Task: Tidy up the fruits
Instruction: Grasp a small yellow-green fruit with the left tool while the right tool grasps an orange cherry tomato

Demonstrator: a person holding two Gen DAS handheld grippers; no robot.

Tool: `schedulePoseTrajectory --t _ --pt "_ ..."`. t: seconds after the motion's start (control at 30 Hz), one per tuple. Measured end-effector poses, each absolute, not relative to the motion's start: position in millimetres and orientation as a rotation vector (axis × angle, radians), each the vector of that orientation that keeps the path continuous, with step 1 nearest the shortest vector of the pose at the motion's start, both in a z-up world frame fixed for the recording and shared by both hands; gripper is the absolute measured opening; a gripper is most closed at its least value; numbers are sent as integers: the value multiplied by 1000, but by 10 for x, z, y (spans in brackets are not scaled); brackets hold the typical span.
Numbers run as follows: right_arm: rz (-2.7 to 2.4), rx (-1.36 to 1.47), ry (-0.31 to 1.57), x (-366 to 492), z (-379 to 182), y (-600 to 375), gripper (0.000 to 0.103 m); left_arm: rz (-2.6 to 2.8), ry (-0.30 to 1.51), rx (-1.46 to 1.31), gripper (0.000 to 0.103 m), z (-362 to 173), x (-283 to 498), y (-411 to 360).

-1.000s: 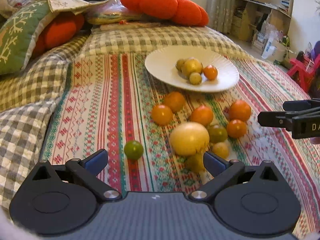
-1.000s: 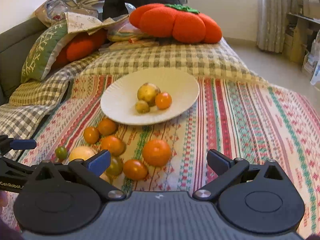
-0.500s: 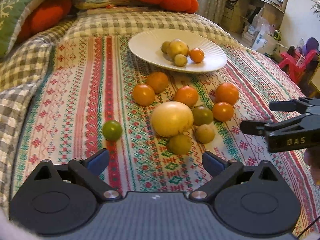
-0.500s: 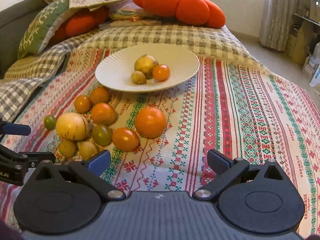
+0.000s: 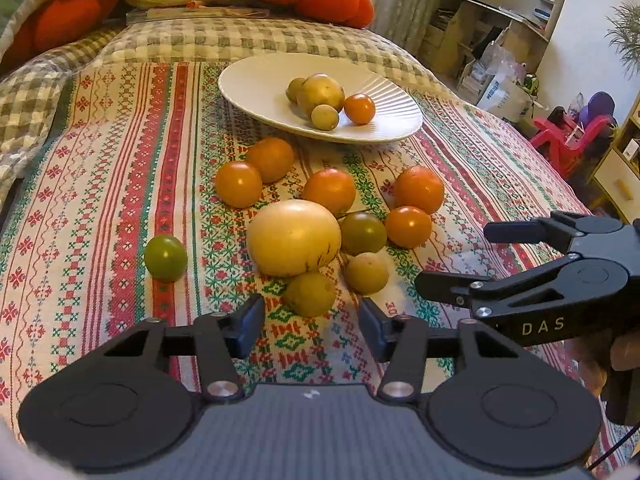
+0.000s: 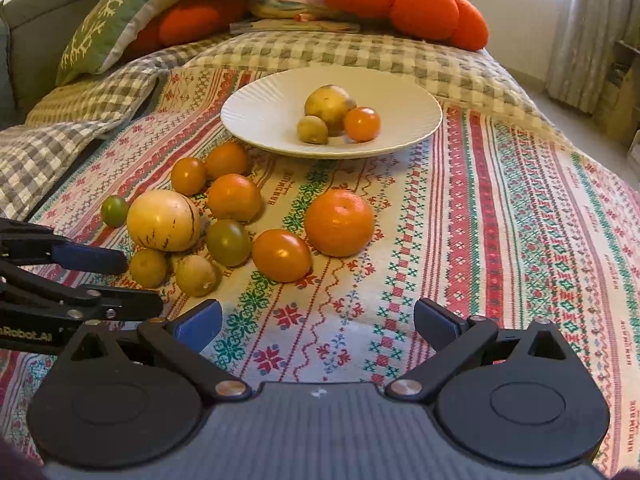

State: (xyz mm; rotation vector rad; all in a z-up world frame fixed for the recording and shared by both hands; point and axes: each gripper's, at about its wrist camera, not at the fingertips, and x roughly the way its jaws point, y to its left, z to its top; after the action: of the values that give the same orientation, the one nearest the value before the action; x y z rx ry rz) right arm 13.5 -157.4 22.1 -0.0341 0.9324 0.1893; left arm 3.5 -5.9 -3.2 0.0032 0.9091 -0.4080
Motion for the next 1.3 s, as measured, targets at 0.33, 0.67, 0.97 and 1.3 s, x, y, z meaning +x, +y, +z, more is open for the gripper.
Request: schedulePoseTrajectory --t 0.33,0.67,0.97,1.3 --pt "150 51 933 230 181 -1651 82 -410 899 -14 19 -41 83 -94" --pt "173 20 912 288 165 -1495 67 -408 919 17 18 -24 74 -79" --pt "199 30 896 316 183 -1451 39 -406 932 18 18 -16 33 -65" --pt "224 47 908 261 218 -1474 30 -429 926 22 18 40 -19 -92"
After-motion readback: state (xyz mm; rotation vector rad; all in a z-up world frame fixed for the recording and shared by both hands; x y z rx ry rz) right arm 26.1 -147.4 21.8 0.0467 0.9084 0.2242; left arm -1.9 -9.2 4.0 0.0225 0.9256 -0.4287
